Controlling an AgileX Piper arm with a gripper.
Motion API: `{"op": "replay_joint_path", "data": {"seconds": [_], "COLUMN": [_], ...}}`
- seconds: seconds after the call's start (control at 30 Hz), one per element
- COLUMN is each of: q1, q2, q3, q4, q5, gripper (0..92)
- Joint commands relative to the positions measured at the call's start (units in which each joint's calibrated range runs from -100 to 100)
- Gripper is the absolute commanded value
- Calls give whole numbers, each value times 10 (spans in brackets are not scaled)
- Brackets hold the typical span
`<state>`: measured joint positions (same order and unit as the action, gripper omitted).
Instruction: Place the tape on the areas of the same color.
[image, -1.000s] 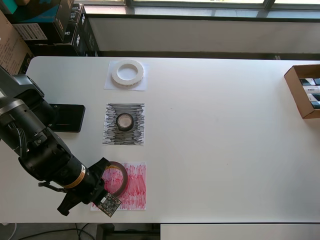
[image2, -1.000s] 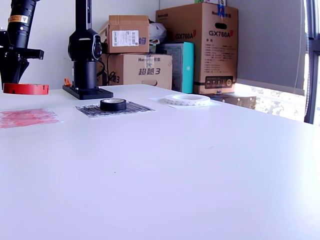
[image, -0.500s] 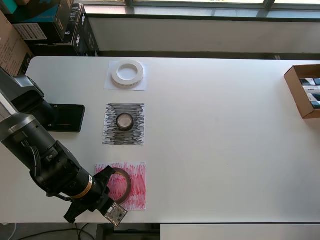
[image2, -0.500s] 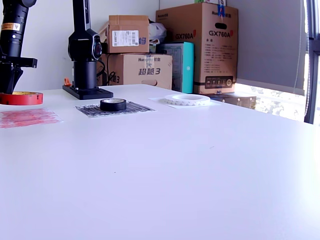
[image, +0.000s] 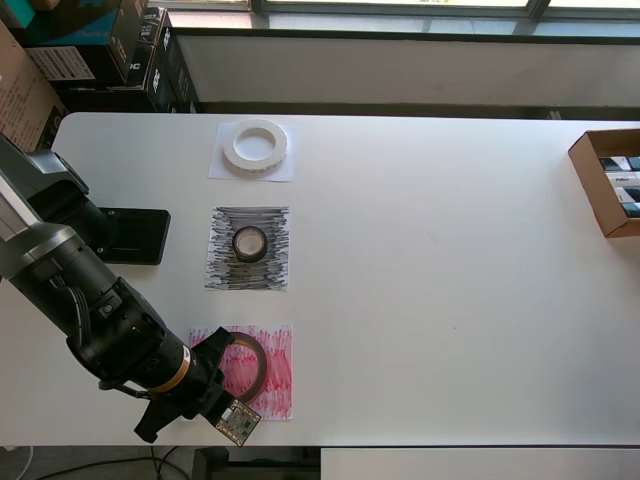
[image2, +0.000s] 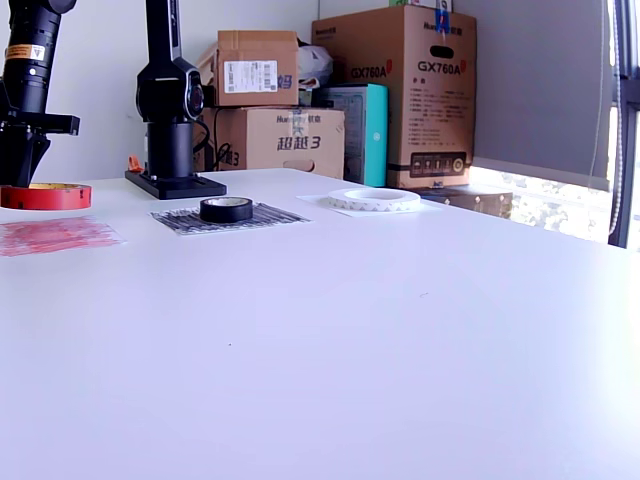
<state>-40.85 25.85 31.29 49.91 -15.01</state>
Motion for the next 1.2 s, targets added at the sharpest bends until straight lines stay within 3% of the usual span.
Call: {"op": "replay_joint_path", "data": {"seconds": [0.0,1.03,1.17], "q1": [2,16,16], "q2": [28,42,42], "q3": [-8,-22,-22], "q4": [-1,-1,-1], "q5": [4,4,4], "gripper": [0,7,117]}}
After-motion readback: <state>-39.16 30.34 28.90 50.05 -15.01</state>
